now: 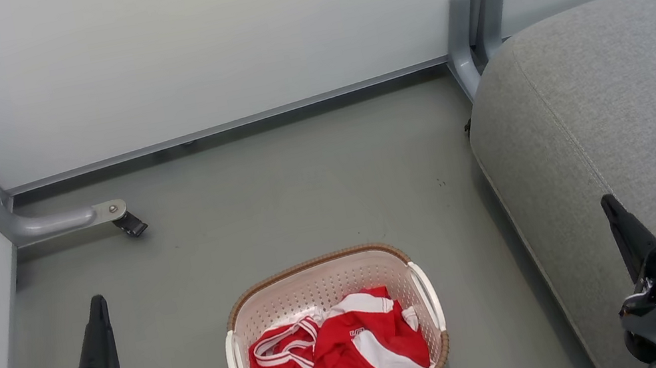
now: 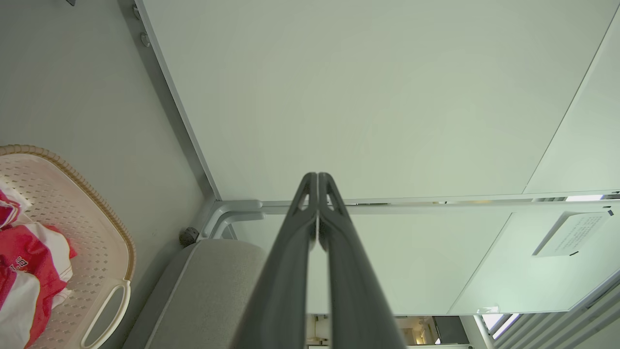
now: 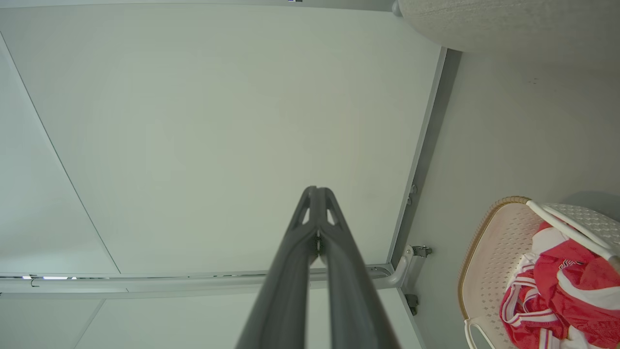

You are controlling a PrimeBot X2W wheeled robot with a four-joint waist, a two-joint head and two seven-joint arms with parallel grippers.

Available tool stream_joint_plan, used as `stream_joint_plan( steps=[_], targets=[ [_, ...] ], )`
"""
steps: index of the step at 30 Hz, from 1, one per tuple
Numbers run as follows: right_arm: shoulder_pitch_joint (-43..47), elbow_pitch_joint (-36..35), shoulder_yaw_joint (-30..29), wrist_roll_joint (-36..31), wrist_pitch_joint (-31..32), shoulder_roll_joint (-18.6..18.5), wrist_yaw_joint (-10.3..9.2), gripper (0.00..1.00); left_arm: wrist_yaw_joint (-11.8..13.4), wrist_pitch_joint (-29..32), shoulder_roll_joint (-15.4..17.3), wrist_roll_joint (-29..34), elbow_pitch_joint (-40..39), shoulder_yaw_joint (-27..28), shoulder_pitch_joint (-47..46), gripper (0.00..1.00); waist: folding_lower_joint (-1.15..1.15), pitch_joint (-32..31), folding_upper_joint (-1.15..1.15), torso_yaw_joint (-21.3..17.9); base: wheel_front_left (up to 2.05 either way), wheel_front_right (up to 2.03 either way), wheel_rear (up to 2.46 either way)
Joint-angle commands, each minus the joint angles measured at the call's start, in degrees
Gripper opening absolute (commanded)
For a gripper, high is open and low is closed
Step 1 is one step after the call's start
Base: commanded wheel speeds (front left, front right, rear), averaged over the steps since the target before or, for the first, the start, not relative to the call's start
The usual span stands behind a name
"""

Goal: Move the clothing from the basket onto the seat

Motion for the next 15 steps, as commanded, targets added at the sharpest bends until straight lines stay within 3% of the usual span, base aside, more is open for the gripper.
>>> stream_joint_plan(
  steps=[1, 12, 13, 14, 15],
  targets=[
    [0.1, 0.1, 0.0, 0.0, 0.0, 0.0, 0.0, 1.0, 0.0, 0.0, 0.0, 0.0, 0.1, 0.0, 0.1, 1.0, 0.0, 0.0, 0.0, 0.0, 0.0, 0.0, 0.0],
    [1.4, 2.4, 2.9, -2.4, -2.4, 0.5, -0.01, 1.0, 0.0, -2.4, -0.4, 3.2, 1.5, -2.1, 2.0, 1.0, 0.0, 0.0, 0.0, -0.1, 0.0, 0.0, 0.0],
    [1.4, 2.7, 3.2, -4.4, -3.0, 0.5, -0.01, 1.0, 0.0, -3.0, -0.4, 5.1, 1.4, -2.0, 2.1, 1.0, 0.0, -0.1, 0.0, -0.1, 0.0, 0.0, 0.0],
    [1.5, 2.2, 3.3, -12.4, -4.8, 0.4, -0.01, 1.0, 0.1, -4.8, -0.3, 12.3, 0.4, -1.9, 2.5, 1.0, 0.0, -0.1, 0.0, -0.2, 0.0, 0.0, 0.0],
    [1.5, 2.2, 3.3, -12.4, -4.8, 0.4, -0.01, 1.0, 0.1, -4.8, -0.3, 12.3, 0.4, -1.9, 2.5, 1.0, 0.0, -0.1, 0.0, -0.2, 0.0, 0.0, 0.0]
  ],
)
